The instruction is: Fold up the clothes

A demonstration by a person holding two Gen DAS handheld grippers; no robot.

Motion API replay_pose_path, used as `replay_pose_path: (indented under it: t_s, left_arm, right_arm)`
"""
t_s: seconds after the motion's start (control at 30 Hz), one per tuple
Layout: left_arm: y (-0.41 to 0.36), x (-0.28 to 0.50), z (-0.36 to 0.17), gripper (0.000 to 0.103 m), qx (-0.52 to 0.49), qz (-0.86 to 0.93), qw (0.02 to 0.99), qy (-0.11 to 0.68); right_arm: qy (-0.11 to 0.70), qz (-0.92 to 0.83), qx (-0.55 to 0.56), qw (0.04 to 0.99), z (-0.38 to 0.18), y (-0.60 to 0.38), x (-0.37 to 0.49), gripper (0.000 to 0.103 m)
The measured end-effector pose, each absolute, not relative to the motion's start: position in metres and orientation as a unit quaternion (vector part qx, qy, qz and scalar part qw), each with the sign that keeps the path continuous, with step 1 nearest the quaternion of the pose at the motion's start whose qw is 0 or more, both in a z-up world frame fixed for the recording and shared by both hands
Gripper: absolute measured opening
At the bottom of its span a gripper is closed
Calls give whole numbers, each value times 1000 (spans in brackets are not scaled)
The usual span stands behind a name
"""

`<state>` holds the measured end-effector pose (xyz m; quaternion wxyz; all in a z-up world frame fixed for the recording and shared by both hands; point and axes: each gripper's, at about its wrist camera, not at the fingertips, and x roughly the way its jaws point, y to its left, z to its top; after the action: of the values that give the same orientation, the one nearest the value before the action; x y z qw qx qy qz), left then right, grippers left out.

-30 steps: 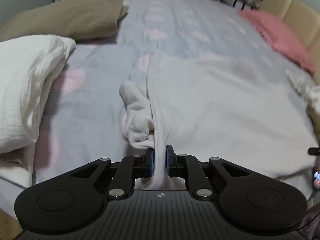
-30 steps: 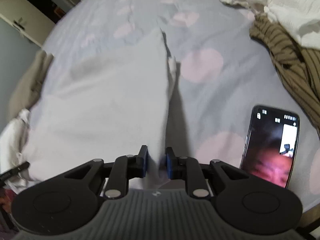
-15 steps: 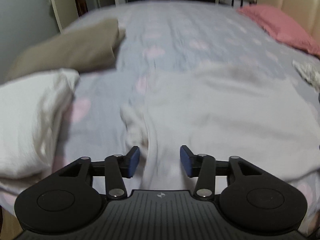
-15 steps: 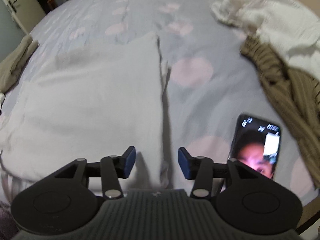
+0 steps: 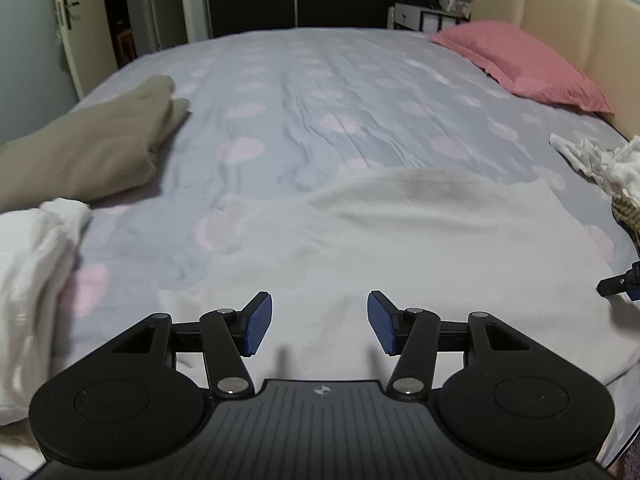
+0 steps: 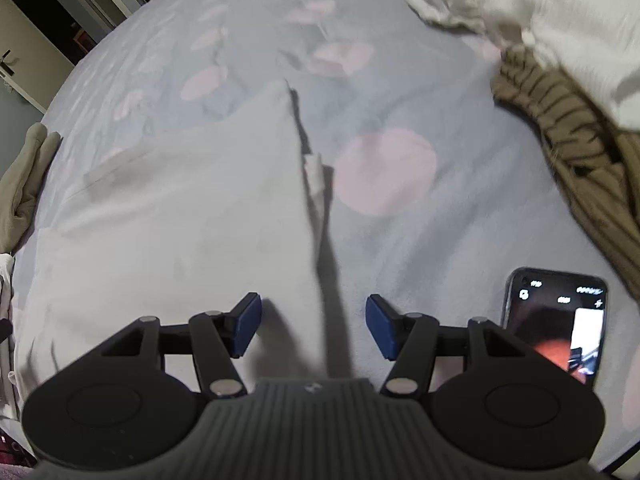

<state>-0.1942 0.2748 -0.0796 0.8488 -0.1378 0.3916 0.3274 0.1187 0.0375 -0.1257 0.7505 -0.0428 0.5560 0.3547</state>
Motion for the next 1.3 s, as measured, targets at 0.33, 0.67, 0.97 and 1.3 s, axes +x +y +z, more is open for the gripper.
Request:
replay_pose_path:
  t_s: [0.33, 0.67, 0.97, 1.3]
  left_arm:
    - [280, -161, -105, 51, -164, 310, 835, 425]
    - [292, -172, -95, 50, -179, 323, 832, 413]
    - [305, -207, -81, 38, -195, 329, 832, 401]
    - [319, -239, -57, 20, -204, 333, 844, 368]
  right_arm:
    - [544, 383, -62, 744, -130, 60, 113, 15]
    - [548, 394, -3, 738, -94, 66, 106, 13]
    - [513, 475, 29, 715, -32, 115, 69, 11]
    - [503, 552, 19, 665, -9, 190, 2, 9]
